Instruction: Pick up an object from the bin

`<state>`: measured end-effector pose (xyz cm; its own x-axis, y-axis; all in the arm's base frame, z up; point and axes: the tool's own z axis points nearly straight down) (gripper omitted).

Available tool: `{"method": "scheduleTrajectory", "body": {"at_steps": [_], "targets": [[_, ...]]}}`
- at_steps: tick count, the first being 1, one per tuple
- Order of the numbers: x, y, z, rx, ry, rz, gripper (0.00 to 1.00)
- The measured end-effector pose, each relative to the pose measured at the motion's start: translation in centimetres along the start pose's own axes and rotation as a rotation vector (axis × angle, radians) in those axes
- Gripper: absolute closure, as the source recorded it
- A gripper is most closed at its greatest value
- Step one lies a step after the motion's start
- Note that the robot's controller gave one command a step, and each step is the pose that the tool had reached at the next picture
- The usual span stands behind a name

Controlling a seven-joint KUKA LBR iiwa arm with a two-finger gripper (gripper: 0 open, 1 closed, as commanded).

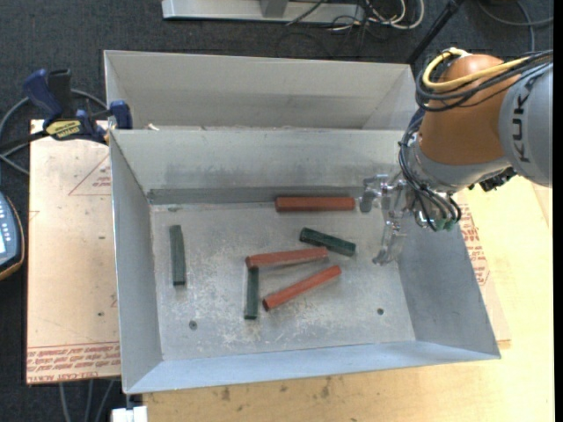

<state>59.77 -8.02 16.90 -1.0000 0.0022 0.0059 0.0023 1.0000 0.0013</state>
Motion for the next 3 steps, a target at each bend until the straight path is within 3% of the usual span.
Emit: {"method": "scheduleTrajectory", "body": {"at_steps": [1,2,3], "targets": [[-2.8,6.2,9.7,-0.002,-0.002,-0.058,0.00],[-3.0,5.9,9.2,0.000,-0.008,-0.053,1.00],[-5.8,9.0,-3.2,0.000,-0.020,-0.025,1.00]]}}
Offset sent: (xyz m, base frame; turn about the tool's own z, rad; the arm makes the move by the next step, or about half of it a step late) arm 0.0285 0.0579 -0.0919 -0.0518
